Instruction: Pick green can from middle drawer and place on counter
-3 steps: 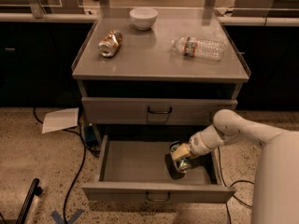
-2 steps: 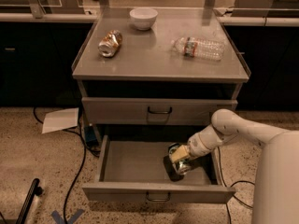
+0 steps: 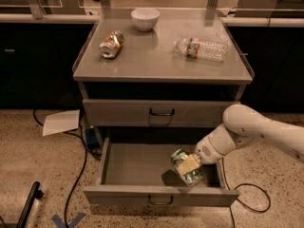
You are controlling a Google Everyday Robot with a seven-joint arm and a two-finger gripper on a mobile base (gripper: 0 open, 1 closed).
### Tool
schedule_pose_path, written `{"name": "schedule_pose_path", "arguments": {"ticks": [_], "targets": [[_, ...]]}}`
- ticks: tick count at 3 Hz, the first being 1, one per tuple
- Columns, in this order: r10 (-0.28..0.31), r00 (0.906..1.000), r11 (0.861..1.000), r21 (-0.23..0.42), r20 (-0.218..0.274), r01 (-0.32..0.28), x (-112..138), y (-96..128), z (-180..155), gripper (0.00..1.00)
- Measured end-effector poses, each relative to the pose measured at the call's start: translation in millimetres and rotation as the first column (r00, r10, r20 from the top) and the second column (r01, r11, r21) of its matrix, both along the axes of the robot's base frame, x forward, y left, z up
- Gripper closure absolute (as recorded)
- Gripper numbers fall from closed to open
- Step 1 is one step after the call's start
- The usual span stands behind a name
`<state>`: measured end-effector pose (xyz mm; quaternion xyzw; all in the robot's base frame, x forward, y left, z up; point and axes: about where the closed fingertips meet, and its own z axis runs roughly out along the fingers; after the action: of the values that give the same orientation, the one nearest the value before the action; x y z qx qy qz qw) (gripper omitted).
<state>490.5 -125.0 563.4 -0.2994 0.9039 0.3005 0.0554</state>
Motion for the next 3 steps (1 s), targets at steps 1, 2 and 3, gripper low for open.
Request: {"name": "schedule_pose_path", "arguments": {"ticks": [1, 2, 3], "targets": [[0.023, 0.9895, 1.000, 0.005, 0.143, -0.024, -21, -19, 76, 1.00], [0.024, 0.9897, 1.000, 0.007, 0.141, -0.026, -22, -18, 75, 1.00], [0.050, 0.9752, 0.999, -0.003, 0.216, -0.051, -15, -6, 112, 1.00]]}}
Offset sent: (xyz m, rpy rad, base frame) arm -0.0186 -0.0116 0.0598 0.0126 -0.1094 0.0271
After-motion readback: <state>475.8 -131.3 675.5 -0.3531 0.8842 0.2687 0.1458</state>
